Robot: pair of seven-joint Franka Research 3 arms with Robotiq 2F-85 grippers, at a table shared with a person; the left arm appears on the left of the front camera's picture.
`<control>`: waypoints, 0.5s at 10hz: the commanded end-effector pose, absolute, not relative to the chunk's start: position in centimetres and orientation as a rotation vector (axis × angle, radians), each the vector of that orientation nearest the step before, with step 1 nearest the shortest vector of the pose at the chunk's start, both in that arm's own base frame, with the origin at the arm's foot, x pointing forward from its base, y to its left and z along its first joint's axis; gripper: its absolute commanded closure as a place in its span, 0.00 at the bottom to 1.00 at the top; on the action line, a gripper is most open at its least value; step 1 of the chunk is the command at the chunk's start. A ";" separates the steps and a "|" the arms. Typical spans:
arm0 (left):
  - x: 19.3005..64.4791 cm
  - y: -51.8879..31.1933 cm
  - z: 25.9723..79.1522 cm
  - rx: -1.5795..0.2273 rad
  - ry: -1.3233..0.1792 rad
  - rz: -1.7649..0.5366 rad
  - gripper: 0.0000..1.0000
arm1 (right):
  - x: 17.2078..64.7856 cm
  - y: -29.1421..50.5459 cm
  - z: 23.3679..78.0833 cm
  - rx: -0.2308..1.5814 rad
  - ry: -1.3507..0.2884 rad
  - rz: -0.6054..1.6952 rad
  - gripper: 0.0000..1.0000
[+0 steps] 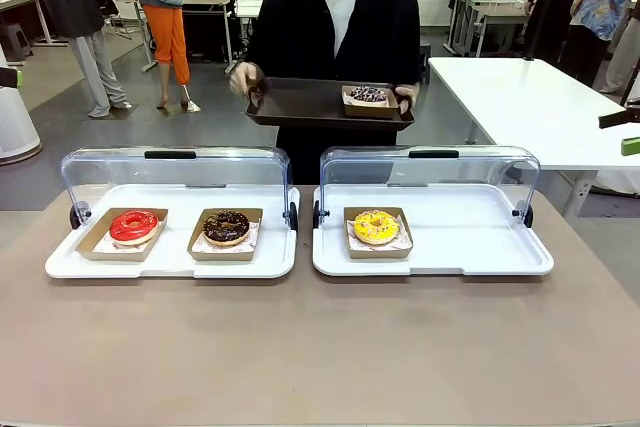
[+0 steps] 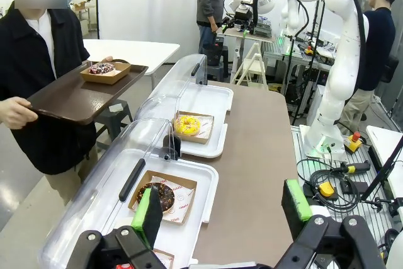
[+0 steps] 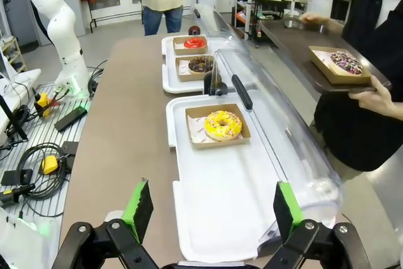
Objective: Provide the desired donut to the person.
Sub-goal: Pick up and lift the Paper togo box containing the Donut pointed at by the person.
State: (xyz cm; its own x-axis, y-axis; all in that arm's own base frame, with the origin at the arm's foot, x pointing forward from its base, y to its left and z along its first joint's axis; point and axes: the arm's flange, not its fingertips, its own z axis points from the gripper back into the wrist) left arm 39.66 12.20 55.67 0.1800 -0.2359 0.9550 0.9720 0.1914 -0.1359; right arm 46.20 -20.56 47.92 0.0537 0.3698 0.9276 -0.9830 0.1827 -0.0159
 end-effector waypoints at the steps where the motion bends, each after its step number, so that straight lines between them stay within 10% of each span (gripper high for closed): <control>1: 39.6 12.2 55.9 -0.979 -1.000 -1.081 0.00 | 46.1 -20.6 48.0 0.811 -0.996 1.219 0.00; 5: 39.6 12.2 55.9 -0.979 -1.000 -1.081 0.00 | 46.1 -20.6 48.0 0.811 -0.996 1.219 0.00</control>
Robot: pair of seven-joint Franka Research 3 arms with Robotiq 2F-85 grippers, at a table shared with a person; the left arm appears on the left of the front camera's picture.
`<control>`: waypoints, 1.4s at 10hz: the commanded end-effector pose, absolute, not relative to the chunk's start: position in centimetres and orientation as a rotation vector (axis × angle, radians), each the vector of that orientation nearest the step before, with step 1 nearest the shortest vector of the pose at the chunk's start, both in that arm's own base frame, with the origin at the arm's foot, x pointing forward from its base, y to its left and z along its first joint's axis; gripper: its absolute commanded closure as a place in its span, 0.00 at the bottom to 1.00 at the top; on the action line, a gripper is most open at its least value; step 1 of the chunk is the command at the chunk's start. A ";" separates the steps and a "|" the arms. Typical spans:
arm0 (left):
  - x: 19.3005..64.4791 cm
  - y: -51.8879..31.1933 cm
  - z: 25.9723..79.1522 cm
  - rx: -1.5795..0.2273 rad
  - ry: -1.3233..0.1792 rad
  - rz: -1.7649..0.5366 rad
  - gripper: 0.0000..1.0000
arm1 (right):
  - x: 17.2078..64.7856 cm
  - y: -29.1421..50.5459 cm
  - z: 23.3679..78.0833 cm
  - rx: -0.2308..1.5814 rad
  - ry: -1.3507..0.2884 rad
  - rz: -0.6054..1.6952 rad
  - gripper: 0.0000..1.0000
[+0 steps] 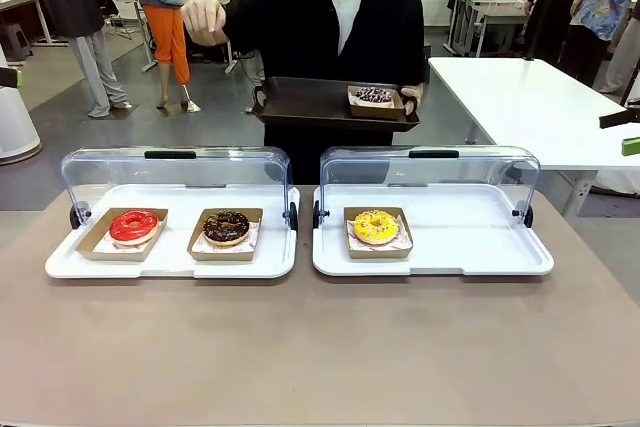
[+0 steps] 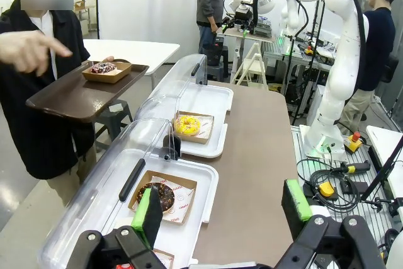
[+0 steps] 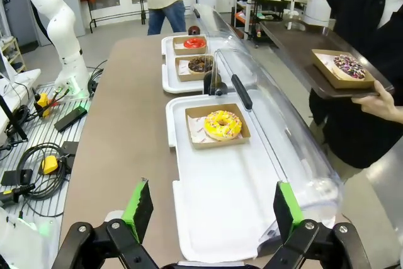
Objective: Provide the desired donut to the person.
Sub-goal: Pick up and lift the Paper togo box containing the Donut pointed at by the person.
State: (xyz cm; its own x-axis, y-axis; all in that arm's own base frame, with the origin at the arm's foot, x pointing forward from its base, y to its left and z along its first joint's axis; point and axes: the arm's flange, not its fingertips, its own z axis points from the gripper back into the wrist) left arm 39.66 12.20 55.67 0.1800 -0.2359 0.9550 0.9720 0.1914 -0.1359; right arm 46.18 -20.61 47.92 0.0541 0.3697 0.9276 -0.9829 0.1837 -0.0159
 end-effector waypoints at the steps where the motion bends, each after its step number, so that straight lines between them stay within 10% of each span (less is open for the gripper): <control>1: 39.6 12.2 55.9 -0.979 -1.000 -1.081 0.00 | 46.1 -20.6 48.0 0.811 -0.996 1.219 0.00; 14: 39.6 12.2 55.9 -0.979 -1.000 -1.081 0.00 | 46.1 -20.6 48.0 0.811 -0.996 1.219 0.00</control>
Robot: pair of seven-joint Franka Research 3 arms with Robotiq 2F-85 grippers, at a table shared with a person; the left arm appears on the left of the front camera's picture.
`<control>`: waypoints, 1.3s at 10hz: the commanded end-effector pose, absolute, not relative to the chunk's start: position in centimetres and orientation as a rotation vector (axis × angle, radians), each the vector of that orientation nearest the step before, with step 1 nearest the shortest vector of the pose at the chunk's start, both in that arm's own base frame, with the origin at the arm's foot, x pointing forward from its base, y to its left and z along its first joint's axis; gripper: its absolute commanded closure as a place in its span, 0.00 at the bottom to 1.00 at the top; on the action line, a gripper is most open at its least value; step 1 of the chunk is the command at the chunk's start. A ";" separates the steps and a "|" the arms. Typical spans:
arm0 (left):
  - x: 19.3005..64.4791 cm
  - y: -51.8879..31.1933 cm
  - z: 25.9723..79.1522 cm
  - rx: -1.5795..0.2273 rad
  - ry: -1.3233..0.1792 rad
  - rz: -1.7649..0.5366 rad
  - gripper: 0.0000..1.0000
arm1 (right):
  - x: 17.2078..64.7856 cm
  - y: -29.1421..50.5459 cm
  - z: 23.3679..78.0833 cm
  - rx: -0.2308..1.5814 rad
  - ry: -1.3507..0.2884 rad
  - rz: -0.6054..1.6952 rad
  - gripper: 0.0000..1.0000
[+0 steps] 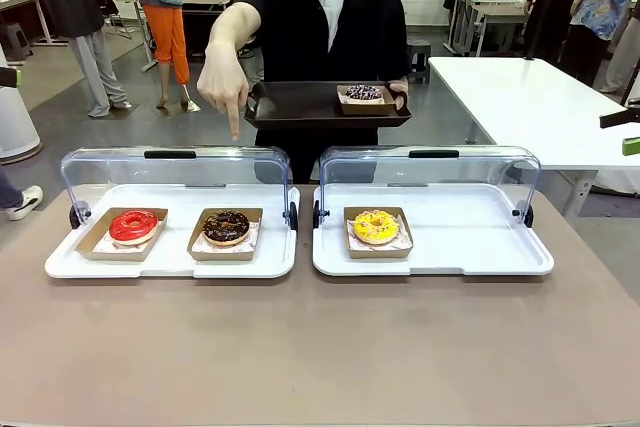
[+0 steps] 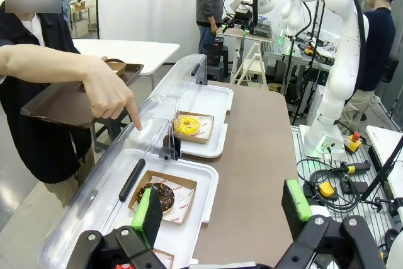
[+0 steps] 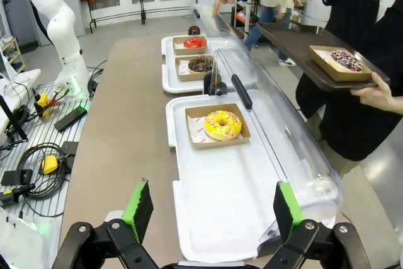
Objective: Provide the desired donut to the person.
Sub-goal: Pick up and lift the Paper togo box containing the Donut pointed at by the person.
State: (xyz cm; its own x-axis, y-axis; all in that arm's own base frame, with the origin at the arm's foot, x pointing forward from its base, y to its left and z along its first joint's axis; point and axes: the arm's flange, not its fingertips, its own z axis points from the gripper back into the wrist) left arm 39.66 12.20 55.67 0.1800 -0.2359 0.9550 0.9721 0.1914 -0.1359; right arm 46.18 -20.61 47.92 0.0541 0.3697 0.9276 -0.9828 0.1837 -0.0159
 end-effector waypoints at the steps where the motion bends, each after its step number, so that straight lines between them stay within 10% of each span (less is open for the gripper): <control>1: 39.6 12.2 55.9 -0.979 -1.000 -1.081 0.00 | 46.1 -20.6 48.0 0.811 -0.996 1.219 0.00; 8: 42.0 1.0 61.3 -0.510 -0.512 -1.528 0.00 | 46.1 -20.6 48.0 0.811 -0.996 1.219 0.00; 13: 43.6 -12.5 49.8 -0.074 -0.088 -1.778 0.00 | 46.1 -20.6 48.0 0.811 -0.996 1.219 0.00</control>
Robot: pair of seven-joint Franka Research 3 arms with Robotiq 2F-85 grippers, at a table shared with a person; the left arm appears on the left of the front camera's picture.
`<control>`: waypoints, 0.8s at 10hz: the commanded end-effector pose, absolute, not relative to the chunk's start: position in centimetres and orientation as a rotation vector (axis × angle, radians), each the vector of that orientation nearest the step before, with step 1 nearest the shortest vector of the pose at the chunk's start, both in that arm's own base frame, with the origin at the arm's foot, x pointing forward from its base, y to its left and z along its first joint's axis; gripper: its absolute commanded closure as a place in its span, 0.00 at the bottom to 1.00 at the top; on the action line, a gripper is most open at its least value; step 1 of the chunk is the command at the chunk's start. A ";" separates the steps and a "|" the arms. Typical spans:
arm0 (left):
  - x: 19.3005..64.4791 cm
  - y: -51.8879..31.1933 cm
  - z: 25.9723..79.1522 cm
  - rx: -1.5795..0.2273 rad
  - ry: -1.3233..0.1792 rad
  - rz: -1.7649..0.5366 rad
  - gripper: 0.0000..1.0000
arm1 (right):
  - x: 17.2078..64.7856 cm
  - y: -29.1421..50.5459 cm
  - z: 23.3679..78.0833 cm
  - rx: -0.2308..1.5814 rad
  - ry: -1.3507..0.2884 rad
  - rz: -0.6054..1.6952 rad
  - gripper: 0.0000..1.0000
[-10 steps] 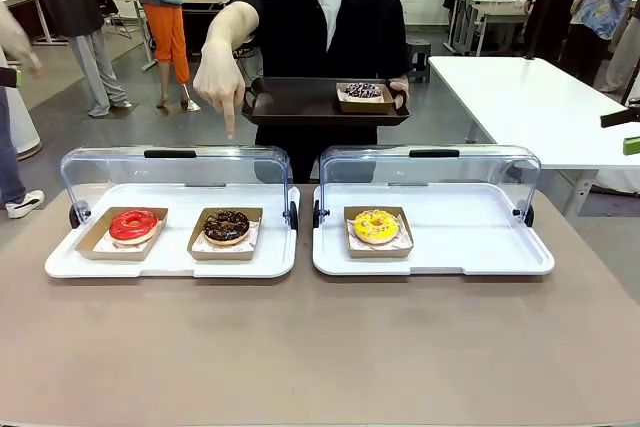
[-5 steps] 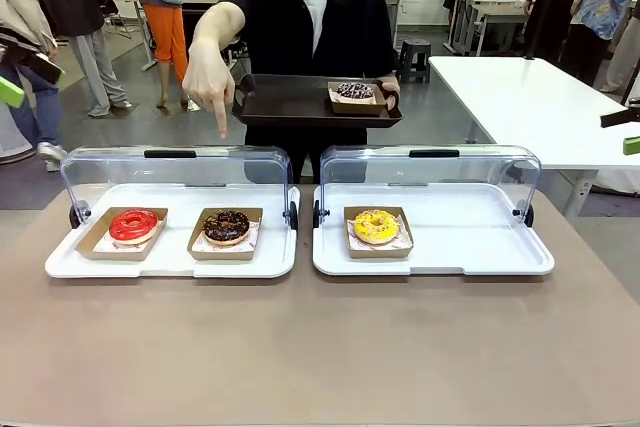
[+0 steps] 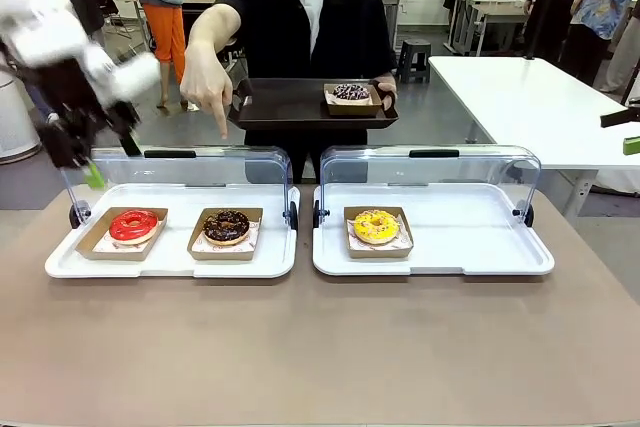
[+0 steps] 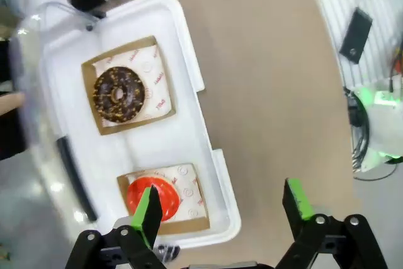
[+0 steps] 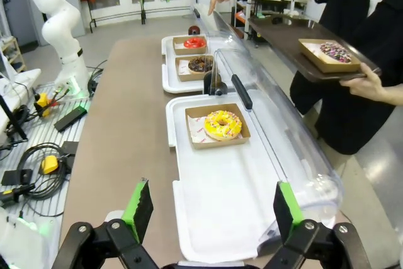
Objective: Provide the desired donut to the person.
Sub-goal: Pick up and lift the Paper togo box containing the Donut pointed at by the person.
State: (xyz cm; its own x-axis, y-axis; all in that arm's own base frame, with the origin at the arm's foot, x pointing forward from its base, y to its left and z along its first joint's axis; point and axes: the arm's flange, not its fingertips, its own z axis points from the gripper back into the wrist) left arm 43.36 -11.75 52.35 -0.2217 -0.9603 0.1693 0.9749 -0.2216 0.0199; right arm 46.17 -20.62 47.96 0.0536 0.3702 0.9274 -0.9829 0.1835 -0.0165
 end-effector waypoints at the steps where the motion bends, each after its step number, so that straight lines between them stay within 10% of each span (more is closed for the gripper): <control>1: 43.5 -14.4 47.4 -0.017 -0.048 -1.810 0.00 | 46.1 -20.6 48.0 0.811 -0.996 1.219 0.00; 8: 44.4 -18.7 39.7 0.041 -0.071 -1.839 0.00 | 46.1 -20.6 48.0 0.811 -0.996 1.219 0.00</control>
State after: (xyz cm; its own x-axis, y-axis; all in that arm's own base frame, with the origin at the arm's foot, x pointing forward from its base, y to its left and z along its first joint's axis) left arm 44.42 -18.47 39.35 -0.2866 -0.9579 -0.0163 0.9569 -0.2870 0.0435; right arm 46.16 -20.63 47.95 0.0537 0.3701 0.9274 -0.9829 0.1835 -0.0163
